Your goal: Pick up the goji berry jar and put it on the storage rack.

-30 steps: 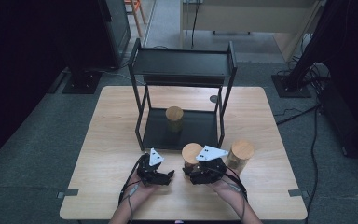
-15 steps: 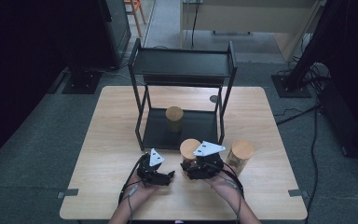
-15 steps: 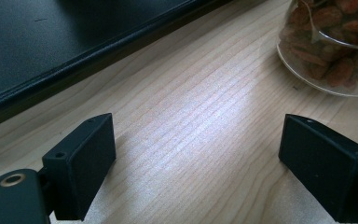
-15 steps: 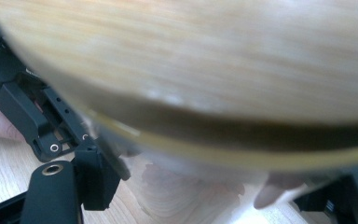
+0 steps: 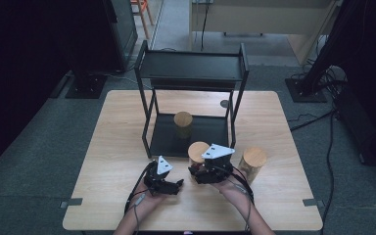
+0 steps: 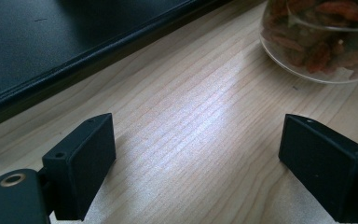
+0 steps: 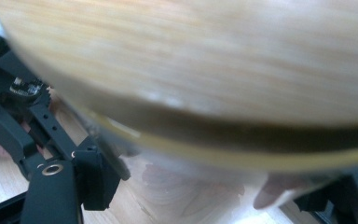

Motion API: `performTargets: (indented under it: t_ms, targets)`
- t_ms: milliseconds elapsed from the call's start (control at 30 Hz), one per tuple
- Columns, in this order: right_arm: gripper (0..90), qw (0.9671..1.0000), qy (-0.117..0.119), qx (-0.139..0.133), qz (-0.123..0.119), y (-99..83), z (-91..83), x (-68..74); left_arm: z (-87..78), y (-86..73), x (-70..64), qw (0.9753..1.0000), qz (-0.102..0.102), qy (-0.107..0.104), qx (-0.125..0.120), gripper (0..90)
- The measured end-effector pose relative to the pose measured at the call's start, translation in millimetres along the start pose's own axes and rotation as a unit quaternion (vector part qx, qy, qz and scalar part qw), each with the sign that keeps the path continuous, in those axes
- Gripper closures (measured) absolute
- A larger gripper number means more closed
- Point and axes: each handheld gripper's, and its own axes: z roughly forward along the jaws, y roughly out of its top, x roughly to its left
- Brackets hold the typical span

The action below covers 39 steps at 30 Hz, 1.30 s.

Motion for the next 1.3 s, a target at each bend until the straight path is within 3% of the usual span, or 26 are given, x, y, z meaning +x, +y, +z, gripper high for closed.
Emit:
performTargets:
  t_ms: [1300]
  targets:
    - [25.4, 0.9999, -0.011, 0.006, 0.008, 19.8, 15.9, -5.9, 0.0, 0.3, -0.2, 1.0, 0.0, 0.001, 0.001, 11.2]
